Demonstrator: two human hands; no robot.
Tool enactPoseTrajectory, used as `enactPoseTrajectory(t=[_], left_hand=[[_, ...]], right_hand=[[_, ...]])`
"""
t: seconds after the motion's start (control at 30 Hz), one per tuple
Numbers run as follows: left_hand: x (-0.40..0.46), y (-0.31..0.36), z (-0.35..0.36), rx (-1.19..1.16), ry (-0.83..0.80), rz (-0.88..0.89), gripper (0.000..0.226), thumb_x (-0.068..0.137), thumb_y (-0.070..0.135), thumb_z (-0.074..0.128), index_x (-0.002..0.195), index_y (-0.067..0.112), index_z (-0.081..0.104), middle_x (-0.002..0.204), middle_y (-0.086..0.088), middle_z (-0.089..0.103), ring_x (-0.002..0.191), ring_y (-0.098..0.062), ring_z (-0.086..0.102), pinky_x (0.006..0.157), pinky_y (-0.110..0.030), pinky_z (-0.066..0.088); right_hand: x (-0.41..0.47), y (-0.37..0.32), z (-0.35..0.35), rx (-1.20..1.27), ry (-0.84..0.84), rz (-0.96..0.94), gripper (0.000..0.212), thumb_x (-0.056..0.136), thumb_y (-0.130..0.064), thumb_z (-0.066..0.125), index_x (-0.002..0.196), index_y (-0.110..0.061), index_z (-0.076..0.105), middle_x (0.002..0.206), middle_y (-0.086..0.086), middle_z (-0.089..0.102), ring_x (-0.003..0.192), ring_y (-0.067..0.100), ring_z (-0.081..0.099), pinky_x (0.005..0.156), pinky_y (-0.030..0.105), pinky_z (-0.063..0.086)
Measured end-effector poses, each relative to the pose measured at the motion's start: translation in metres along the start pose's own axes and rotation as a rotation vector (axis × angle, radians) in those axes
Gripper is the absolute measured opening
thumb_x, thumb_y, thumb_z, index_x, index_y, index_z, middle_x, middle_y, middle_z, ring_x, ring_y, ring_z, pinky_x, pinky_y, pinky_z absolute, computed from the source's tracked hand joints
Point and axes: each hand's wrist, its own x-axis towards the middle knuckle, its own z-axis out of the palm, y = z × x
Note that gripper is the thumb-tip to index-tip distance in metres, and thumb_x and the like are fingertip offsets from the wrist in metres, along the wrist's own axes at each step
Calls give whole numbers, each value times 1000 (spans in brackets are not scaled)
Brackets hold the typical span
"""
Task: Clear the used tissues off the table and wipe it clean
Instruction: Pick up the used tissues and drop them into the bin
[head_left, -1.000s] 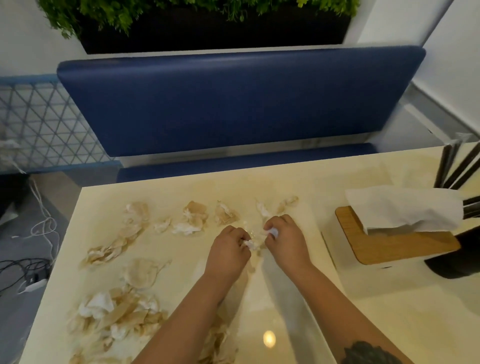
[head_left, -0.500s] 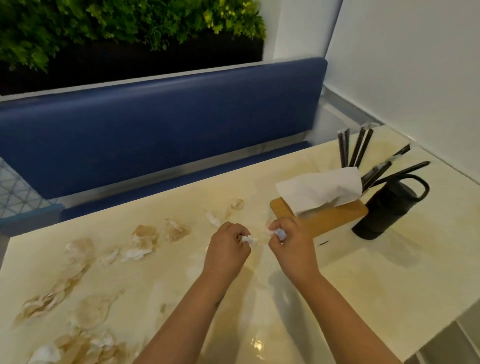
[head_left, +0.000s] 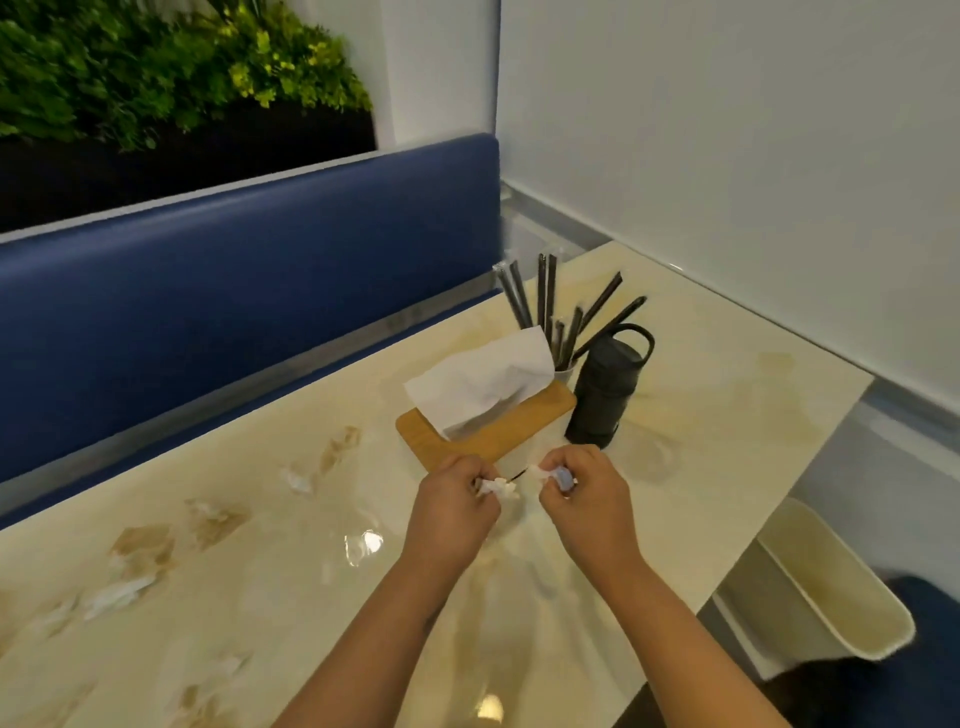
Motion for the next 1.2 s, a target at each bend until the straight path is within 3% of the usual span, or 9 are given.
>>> enactPoseTrajectory(t=[0.13,0.33,0.6,0.83,0.97,1.2], left_hand=[[9,31,33,21,-64,30,12,78,10,67,88,17,67,87,9,57,75,1,49,63,-3,35],[26,81,90,65,-121,61,16,80,11,67,94,18,69,97,7,58,81,-5,54,70,-8,38],[48,150,176,94,-233,234,14,77,5,67,88,14,69,92,1,60,82,-13,57,70,-11,37],[49,204,253,52,-345,332,15,77,3,65,87,13,68,90,6,58,78,-6,51,69,0,31],[44,228,291,29,-435,366,18,76,2,65,87,15,69,86,11,55,77,-4,50,69,0,33],[43,255,349,33,-575,411,21,77,3,66,93,17,68,97,2,64,89,-13,58,77,-15,40]], right_hand=[[4,27,-38,-8,34,69,25,75,4,60,81,-20,61,89,-2,57,75,7,53,66,2,35],[16,71,-94,-44,68,139,27,77,2,60,81,-25,58,90,-5,56,75,-3,51,66,0,34],[30,135,-176,-79,170,224,26,74,3,58,83,-22,60,91,-4,56,79,7,50,66,6,35],[18,188,-250,-59,247,328,20,80,-3,61,88,-20,62,96,-5,56,83,8,51,70,15,36],[4,219,-283,-88,303,414,21,79,-2,61,85,-22,61,96,-5,57,80,6,50,71,18,35],[-16,251,-324,-78,417,490,29,76,2,62,79,-27,59,89,-8,56,79,-4,53,68,1,36]])
